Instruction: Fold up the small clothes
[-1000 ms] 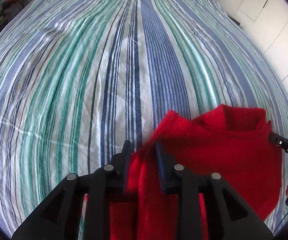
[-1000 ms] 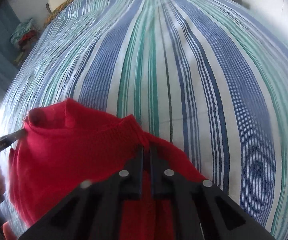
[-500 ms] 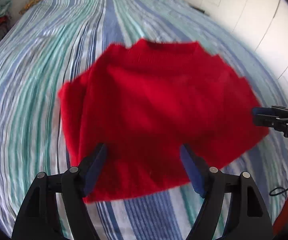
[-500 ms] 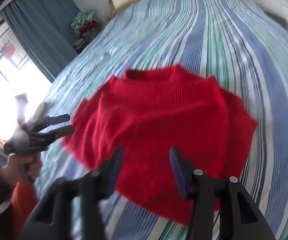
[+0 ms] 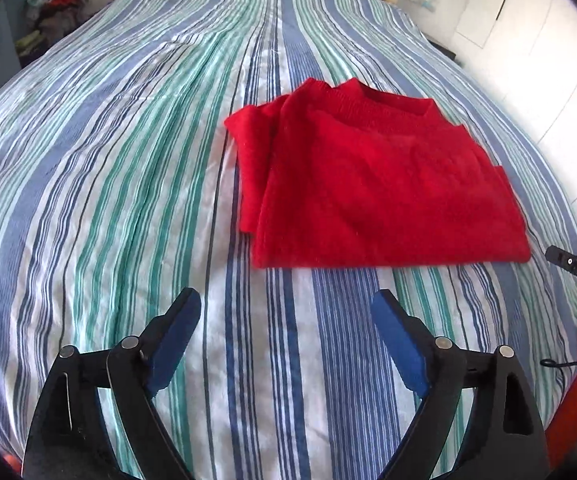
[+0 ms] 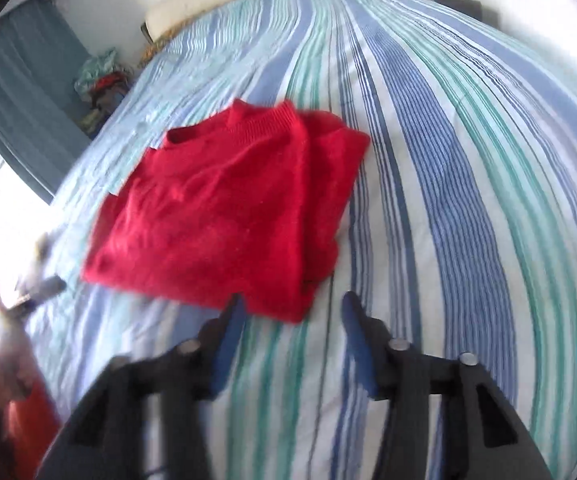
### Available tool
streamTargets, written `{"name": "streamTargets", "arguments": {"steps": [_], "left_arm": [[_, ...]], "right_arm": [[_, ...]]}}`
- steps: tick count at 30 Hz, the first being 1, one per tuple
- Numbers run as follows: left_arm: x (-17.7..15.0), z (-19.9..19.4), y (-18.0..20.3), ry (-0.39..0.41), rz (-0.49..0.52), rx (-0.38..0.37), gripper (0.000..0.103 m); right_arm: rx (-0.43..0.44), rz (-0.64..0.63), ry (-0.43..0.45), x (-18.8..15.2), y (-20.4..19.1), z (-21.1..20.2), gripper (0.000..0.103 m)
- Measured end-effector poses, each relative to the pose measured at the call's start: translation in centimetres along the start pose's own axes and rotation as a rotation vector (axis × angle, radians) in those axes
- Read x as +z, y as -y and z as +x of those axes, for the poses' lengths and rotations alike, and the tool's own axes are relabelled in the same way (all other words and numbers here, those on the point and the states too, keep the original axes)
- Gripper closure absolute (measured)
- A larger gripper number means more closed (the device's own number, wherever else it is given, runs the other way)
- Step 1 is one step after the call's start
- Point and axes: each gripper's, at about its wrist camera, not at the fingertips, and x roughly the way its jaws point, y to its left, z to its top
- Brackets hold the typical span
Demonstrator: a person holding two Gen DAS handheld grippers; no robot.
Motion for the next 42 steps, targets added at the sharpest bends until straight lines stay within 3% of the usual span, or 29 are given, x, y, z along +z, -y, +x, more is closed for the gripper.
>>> {"name": "streamTargets", "arguments": {"steps": [6,14,17,23,42], "left_arm": [[-2.8,1.2,-1.6,-0.046,-0.081,0.000,0.013],[-5.9,2.6,-3.4,-0.050,-0.025,0.061,0.006],[-6.7,2.8,-2.6,-0.016,0.045,0.085,0.003],[-6.9,2.8,-2.6,-0.021,0.047,0.086,0.001],[-7.6,3.4,-1.6,0.036,0.078,0.122,0.000]], "right_arm": [[0.073,0.149,0.015,-2.5,-0.9,0.3,0.046],[0.119,0.225,0.019,-3.5,-1.1,-0.6,0.046],[0.128,0.295,0.061,-2.9,-0.2,-1.0,0.046],[0.154,0.346,0.094,0.0,0.4,-0.8,0.046],[0.167,0.353,0.027,6.0,4.5,3.2,0.046]]}}
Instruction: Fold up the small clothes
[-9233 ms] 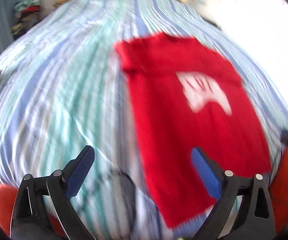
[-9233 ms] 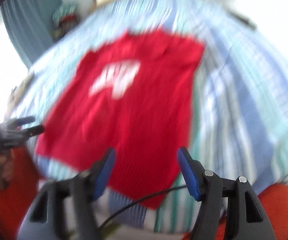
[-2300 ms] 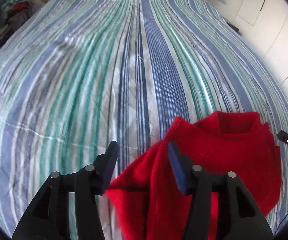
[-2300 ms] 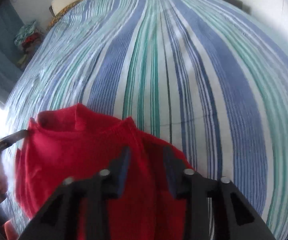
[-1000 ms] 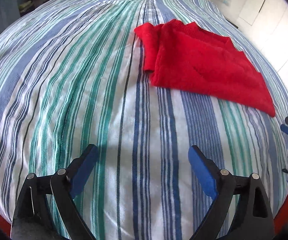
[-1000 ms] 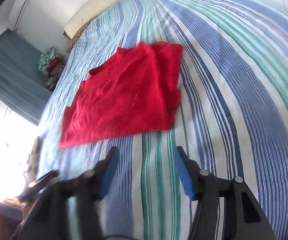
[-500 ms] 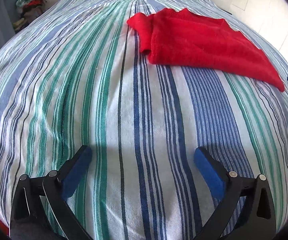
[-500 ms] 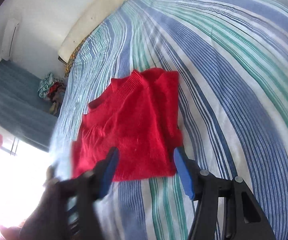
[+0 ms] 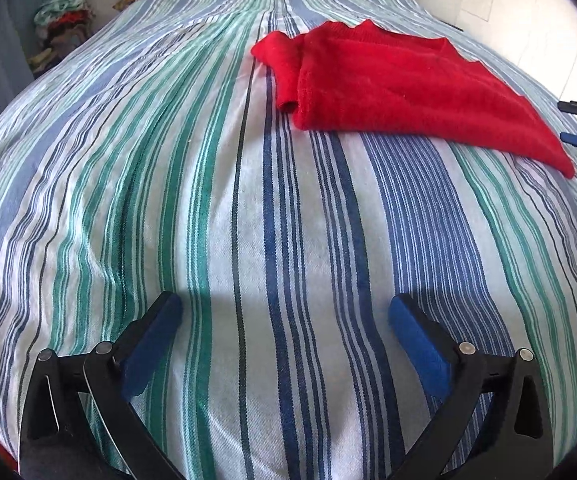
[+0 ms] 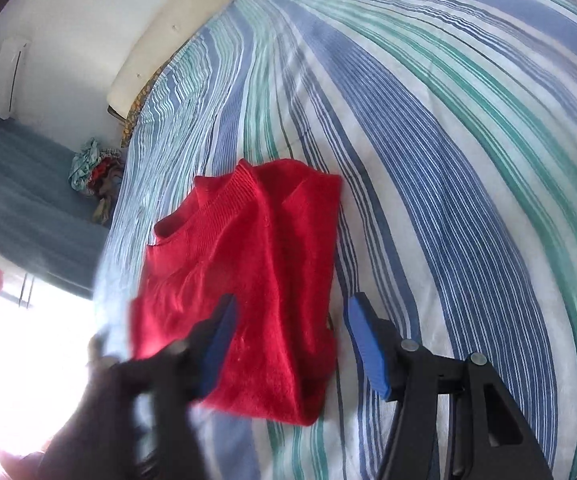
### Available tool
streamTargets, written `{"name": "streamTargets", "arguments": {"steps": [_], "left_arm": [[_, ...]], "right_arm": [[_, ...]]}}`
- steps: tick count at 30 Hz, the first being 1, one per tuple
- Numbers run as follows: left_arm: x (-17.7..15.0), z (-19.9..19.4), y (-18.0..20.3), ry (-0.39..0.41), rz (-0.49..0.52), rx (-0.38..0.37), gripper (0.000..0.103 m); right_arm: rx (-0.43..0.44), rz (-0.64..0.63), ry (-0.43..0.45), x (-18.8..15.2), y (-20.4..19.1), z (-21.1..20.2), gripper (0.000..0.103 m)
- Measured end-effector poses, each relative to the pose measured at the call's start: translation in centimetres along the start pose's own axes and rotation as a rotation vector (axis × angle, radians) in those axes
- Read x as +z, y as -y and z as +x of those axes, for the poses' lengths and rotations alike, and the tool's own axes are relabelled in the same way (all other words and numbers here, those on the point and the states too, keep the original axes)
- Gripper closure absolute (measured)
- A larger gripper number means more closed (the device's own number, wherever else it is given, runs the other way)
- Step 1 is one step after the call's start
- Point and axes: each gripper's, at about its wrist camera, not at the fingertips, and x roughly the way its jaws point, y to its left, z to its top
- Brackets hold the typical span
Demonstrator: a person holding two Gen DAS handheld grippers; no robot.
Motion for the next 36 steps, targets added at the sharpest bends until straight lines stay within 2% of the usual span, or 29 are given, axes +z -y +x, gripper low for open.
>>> {"name": "streamTargets", "arguments": {"steps": [12,15,20,22,24,25,27,29,31,33,36], "left_arm": [[-0.2,0.0,0.0,0.021,-0.006,0.000,0.000],[-0.2,-0.1,0.0,0.025,-0.006,0.001,0.000],[-0.2,-0.1,0.1,0.029,-0.006,0.003,0.000],[-0.2,-0.1,0.1,0.030,-0.006,0.003,0.000],[-0.2,-0.1,0.1,0.030,-0.007,0.003,0.000],[-0.2,-0.1,0.1,0.030,-0.007,0.002,0.000],[-0.2,-0.1,0.1,0.030,-0.008,0.002,0.000],[-0.2,-0.1,0.1,0.030,-0.008,0.002,0.000],[-0.2,-0.1,0.1,0.028,-0.008,0.001,0.000],[-0.2,-0.1,0.2,0.026,-0.008,0.001,0.001],[-0.1,-0.1,0.2,0.022,-0.008,0.000,0.000]], "right_arm": [[0.010,0.018,-0.025,0.2,0.2,2.0,0.041],[0.014,0.041,-0.058,0.7,0.3,3.5,0.040],[-0.015,-0.001,-0.093,0.8,0.1,5.7,0.040],[0.003,-0.016,-0.101,0.9,-0.4,6.4,0.040],[0.020,-0.052,-0.129,0.9,-1.4,7.3,0.079],[-0.022,-0.075,-0.142,0.9,-2.1,7.6,0.094],[-0.070,-0.095,-0.117,1.0,-3.8,7.0,0.094],[-0.022,-0.109,-0.071,1.4,-6.4,5.7,0.094],[0.038,-0.161,-0.050,1.8,-10.6,4.5,0.094],[0.086,-0.228,-0.059,1.7,-15.2,4.3,0.094],[0.104,-0.346,-0.110,0.5,-22.3,6.4,0.094]]}}
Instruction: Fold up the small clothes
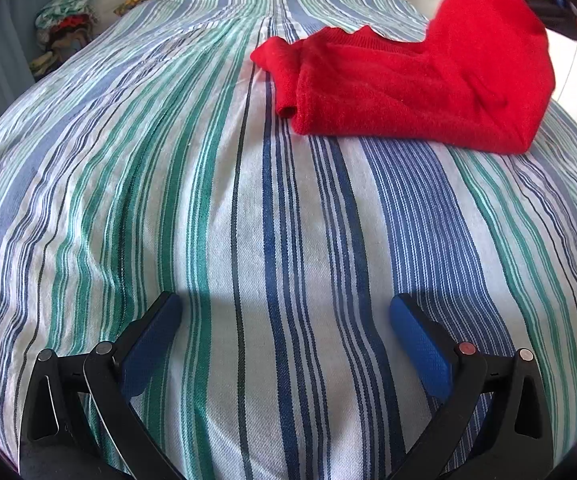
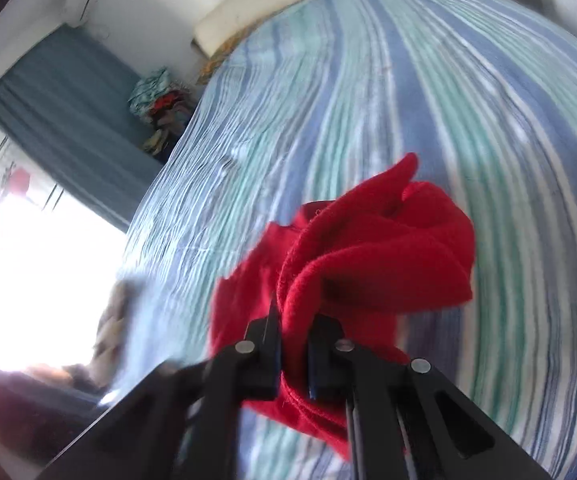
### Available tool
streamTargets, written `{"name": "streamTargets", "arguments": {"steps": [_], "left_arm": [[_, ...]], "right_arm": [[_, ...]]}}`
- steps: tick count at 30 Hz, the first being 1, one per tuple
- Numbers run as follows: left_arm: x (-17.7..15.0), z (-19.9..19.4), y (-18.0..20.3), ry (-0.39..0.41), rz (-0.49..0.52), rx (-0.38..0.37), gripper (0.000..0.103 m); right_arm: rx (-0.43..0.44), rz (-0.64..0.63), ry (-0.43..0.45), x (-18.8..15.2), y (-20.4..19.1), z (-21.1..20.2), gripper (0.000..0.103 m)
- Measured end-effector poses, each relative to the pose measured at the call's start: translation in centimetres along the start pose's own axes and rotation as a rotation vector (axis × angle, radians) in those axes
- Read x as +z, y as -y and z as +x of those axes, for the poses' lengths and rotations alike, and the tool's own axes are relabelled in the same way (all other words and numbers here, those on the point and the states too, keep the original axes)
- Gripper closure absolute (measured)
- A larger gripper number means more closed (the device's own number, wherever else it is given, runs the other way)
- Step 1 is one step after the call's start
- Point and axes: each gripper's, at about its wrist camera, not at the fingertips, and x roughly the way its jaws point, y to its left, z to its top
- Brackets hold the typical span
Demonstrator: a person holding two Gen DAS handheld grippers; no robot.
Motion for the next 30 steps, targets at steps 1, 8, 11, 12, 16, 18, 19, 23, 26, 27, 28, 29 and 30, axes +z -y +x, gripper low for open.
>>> {"name": "streamTargets", "arguments": {"steps": [1,8,11,12,16,18,19,23,26,27,28,29,30], "left_arm": [[0.0,0.0,0.0,-0.001,0.000,0.000,0.000],[0.1,0.0,0.0,-0.003,-0.001,-0.003,0.001],[0.1,0.0,0.0,-0.003,-0.001,-0.003,0.001],[0.2,0.0,0.0,-0.004,-0.001,-0.003,0.001],[0.4,0.0,-0.3,-0.020,-0.008,-0.021,0.001],[1.1,-0.5,-1.1,-0.048,-0.036,-0.066,0.002],[1.6,-1.3,-1.6,-0.049,-0.070,-0.102,0.004],[5.1,-5.8,-2.8,0.125,-0.190,-0.364,0.016],[9.3,-5.8,-0.8,0.184,-0.174,-0.480,0.015],[10.7,-4.8,-0.4,0.164,-0.187,-0.478,0.017],[12.0,-3.2,-0.1,0.128,-0.218,-0.454,0.020],[13.0,-1.5,-0.1,0.086,-0.250,-0.421,0.030],[13.6,0.3,-0.2,0.036,-0.286,-0.393,0.050]], "right_arm": [[-0.001,-0.026,-0.019,0.2,-1.8,1.3,0.094],[-0.126,-0.205,-0.204,-1.8,-10.9,13.7,0.071],[0.015,-0.196,-0.322,-3.0,-12.8,17.2,0.037],[0.076,-0.191,-0.314,-3.0,-13.1,16.9,0.037],[0.326,-0.117,-0.204,-1.1,-13.5,12.1,0.029],[0.251,-0.156,-0.138,-0.4,-13.0,9.4,0.028],[0.159,-0.203,-0.117,-0.4,-12.6,8.2,0.028],[0.001,-0.229,-0.122,-2.9,-8.5,6.2,0.028],[-0.027,-0.162,-0.120,-4.8,-4.9,5.6,0.028],[-0.028,-0.141,-0.112,-4.9,-4.1,5.5,0.028],[-0.022,-0.116,-0.098,-4.9,-3.4,5.3,0.028],[-0.010,-0.096,-0.082,-4.8,-3.0,4.9,0.028],[0.003,-0.087,-0.066,-4.6,-2.9,4.3,0.028]]}}
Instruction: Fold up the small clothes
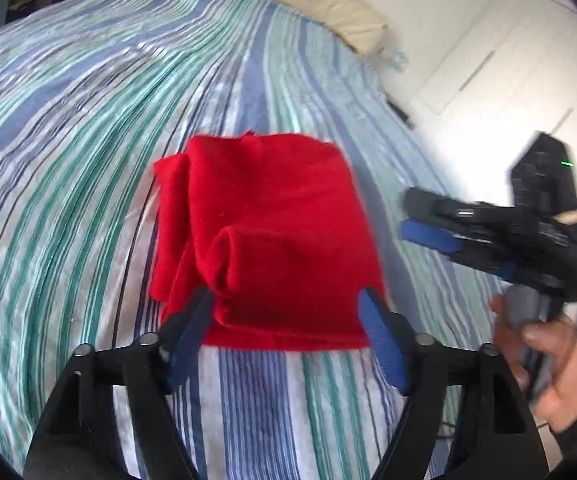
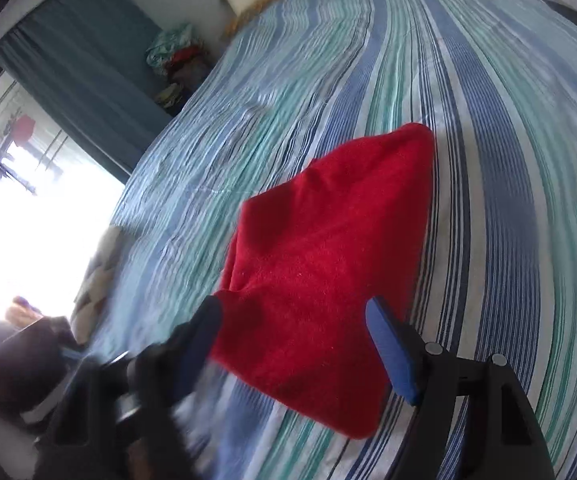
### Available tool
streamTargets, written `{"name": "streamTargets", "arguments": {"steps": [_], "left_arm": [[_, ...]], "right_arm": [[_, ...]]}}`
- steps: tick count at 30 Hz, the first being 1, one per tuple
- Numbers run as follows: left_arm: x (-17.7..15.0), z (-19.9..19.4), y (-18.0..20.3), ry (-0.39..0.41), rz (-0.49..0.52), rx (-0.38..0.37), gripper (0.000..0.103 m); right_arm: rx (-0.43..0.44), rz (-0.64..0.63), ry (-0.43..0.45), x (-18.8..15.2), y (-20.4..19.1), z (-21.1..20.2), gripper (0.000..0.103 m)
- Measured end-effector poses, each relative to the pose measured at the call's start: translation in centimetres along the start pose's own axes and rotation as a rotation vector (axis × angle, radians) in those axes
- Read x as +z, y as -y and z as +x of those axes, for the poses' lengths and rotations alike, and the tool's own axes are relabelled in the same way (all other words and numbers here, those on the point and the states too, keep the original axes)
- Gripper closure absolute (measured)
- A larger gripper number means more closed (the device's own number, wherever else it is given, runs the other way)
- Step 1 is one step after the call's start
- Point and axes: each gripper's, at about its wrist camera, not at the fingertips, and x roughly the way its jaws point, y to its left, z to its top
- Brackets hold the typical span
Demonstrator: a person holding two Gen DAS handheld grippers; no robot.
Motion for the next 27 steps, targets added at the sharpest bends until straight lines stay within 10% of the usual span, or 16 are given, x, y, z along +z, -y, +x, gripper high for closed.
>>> {"name": "streamTargets", "arguments": {"steps": [2,3,13,16,24,27], "left_arm": [[0.1,2.5,-1.4,-0.051,-0.075,0.014,0.095],[-0.1,3.0,-2.0,-0.053,-0.093,0.004,0.098],[-1.5,2.1,-3.3,0.001,-0.076,-0.003,0.099],[-1.9,1.5,-3.7,0.004,-0.078,-0.008,0.099],[-3.0,1.2,-5.0,-0.022,-0.089,0.067,0.093],[-2.7,0.7,-4.9,-0.056,-0.102,0.075,0.082]], "right_arm": [[0.022,-0.024,0.035,0.6,-0.6,-1.1,0.028],[0.027,-0.045,0.045,1.3,-1.5,-1.2,0.028],[-0.070,-0.264,-0.221,6.7,-8.9,13.0,0.056],[-0.238,-0.353,-0.278,5.8,-9.7,18.1,0.098],[-0.038,-0.232,-0.173,6.6,-10.1,16.6,0.095],[-0.062,-0.158,-0.266,5.6,-8.9,18.5,0.065]]}}
